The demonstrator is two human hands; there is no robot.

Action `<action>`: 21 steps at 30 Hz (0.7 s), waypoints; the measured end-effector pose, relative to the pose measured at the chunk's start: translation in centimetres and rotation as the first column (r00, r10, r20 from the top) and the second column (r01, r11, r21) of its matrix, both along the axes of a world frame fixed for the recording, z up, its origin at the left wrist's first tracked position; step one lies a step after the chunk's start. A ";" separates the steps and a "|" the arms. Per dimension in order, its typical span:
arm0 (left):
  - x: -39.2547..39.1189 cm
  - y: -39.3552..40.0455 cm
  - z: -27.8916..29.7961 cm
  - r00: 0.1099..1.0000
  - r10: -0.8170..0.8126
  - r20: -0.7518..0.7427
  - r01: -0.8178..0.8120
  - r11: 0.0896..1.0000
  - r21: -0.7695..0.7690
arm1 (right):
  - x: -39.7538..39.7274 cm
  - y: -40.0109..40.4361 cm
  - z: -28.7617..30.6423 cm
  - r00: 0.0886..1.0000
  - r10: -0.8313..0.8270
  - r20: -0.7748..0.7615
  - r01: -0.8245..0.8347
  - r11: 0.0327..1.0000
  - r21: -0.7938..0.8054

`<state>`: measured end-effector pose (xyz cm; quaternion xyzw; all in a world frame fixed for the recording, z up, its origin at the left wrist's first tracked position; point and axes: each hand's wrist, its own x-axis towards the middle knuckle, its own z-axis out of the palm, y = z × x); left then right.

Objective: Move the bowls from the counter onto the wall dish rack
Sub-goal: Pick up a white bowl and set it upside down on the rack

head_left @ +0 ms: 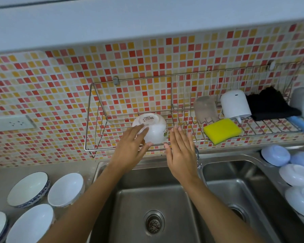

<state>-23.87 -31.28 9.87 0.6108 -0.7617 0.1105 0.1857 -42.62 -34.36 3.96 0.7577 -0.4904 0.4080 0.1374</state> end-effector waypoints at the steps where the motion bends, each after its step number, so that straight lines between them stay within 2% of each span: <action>1: 0.1 0.3 -0.3 0.999 0.022 0.024 -0.023 1.000 0.018 | -0.1 0.0 0.0 1.000 0.005 0.013 -0.005 1.000 -0.008; 3: 0.2 0.3 -0.3 0.999 0.040 0.034 -0.043 0.995 0.087 | 0.0 0.0 0.1 0.999 0.007 0.049 -0.007 1.000 -0.015; 6: -0.5 -0.5 0.4 0.999 0.026 -0.048 -0.017 0.983 0.180 | 0.3 0.1 0.3 0.997 -0.001 0.078 0.002 1.000 -0.008; 12: -1.3 -3.0 0.5 0.999 0.005 -0.051 0.004 0.982 0.188 | 0.2 0.2 0.2 0.997 -0.021 0.067 0.020 1.000 0.015; 18: -0.9 -3.9 -0.1 0.999 -0.004 0.048 -0.007 0.973 0.230 | 0.3 0.1 -0.1 0.998 -0.017 0.066 0.016 1.000 0.015; 21: -1.1 -3.5 0.0 0.997 0.009 0.077 -0.023 0.982 0.187 | 0.4 0.2 -0.1 0.998 -0.027 0.055 0.025 0.999 0.034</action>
